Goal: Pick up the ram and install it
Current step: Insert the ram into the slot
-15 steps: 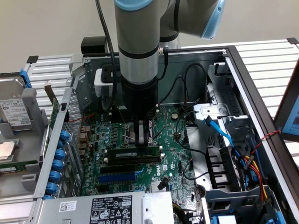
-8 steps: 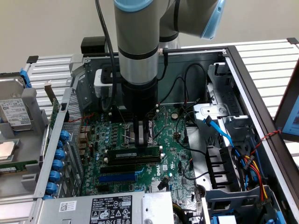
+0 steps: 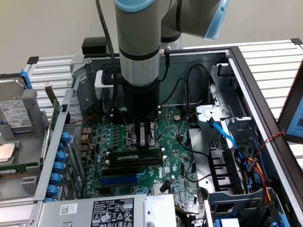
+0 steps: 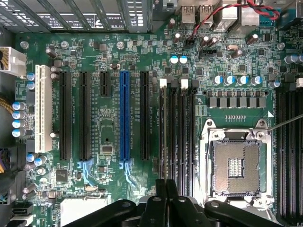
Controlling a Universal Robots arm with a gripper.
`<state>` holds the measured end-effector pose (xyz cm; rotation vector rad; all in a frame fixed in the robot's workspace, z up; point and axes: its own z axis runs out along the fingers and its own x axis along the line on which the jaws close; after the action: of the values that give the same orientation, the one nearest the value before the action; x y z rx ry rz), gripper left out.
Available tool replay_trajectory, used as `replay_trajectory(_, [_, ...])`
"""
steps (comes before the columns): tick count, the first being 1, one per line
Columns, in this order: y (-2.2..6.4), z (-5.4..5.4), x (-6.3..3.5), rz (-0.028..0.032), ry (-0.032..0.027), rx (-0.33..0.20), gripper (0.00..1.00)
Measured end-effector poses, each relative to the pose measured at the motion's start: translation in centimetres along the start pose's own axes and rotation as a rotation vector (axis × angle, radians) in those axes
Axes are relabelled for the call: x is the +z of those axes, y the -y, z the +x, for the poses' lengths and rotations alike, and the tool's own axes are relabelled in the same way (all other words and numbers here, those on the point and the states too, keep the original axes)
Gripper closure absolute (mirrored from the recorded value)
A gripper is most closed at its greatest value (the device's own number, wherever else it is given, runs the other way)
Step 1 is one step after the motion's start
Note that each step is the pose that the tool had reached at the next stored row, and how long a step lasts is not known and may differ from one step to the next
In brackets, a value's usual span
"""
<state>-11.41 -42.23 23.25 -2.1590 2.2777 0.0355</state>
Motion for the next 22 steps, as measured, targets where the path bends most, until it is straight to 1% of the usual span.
replay_trajectory(22, [0.00,0.00,0.11,0.0000,0.0001,0.002,0.88])
